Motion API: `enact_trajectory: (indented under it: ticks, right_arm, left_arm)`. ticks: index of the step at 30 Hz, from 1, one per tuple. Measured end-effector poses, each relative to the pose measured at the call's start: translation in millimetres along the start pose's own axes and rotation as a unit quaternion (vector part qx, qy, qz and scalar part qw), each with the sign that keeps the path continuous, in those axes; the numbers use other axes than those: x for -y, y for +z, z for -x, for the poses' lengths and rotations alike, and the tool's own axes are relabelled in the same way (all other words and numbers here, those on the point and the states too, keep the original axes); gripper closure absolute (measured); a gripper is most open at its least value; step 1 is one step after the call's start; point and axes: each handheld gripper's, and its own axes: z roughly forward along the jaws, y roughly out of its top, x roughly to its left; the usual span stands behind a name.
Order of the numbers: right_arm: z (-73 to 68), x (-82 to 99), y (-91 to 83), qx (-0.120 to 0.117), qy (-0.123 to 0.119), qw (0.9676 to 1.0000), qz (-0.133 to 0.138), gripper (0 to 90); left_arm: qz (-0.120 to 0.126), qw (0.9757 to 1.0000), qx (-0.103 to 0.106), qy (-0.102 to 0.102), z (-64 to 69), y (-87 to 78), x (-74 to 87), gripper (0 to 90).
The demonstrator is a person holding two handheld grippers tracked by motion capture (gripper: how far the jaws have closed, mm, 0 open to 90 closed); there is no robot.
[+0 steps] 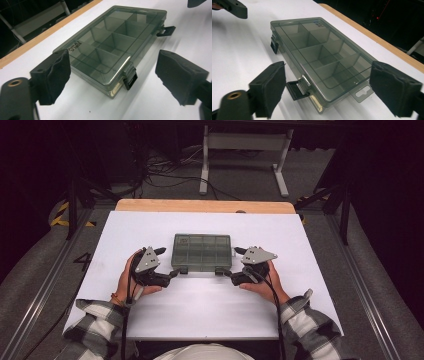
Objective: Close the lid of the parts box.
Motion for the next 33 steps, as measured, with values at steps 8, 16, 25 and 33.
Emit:
enact_trajectory:
  ticks: [8,16,25,33]
  right_arm:
    - [-5.8,-0.3,-5.9,0.003,-0.004,0.9998,0.017,7.8]
    - [-7.4,1.7,-10.0,0.021,-0.011,0.9996,0.017,8.6]
    - [-8.9,3.9,-19.1,0.042,-0.031,0.9986,0.012,8.7]
    - [-6.4,8.5,-27.1,0.050,-0.027,0.9983,0.011,8.7]
  left_arm:
    - [0.017,0.9999,0.004,0.000,6.4,-3.7,-2.0,6.5]
    - [0.020,0.9997,0.014,-0.004,3.6,-7.6,3.4,4.2]
    - [0.025,0.9996,0.007,0.002,3.0,-13.6,3.1,4.8]
    - [0.019,0.9998,-0.007,0.008,4.2,-18.8,3.6,5.6]
